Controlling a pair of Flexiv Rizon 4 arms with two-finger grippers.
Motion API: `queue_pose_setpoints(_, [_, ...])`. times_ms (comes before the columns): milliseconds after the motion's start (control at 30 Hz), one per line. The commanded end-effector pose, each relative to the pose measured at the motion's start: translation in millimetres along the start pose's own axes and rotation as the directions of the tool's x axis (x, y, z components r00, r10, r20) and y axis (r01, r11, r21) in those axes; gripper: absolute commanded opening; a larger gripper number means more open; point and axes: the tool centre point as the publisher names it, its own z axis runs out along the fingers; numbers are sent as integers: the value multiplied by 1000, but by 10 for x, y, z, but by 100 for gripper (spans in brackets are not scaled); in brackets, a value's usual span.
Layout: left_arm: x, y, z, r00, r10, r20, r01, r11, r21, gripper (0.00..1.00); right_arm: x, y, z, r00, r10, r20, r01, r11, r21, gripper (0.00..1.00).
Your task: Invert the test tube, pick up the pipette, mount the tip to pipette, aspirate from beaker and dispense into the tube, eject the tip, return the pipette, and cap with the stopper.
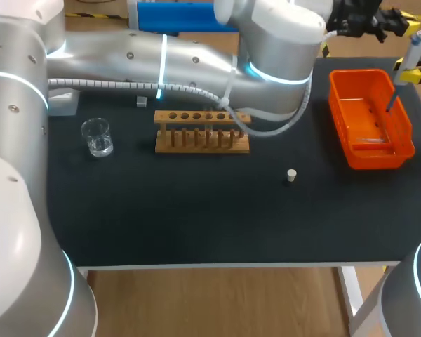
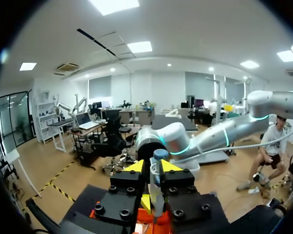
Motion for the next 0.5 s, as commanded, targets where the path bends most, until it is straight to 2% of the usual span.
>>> queue_pose_setpoints(33, [18,-124,-179,1000,12,-19,-13,999,-33,100,7,11,4,1000,0,2,0,1000,3,0])
queue_pose_setpoints(233, [53,-167,-419,999,38,-37,-40,998,-48,100,7,11,4,1000,0,2,0,1000,3,0])
queue_pose_setpoints(333, [57,-152,-563,999,28,-41,-29,999,-30,100,7,11,4,1000,0,2,0,1000,3,0])
queue_pose_setpoints(500, [77,-129,-775,999,1,-39,-3,999,-48,100,7,11,4,1000,0,2,0,1000,3,0])
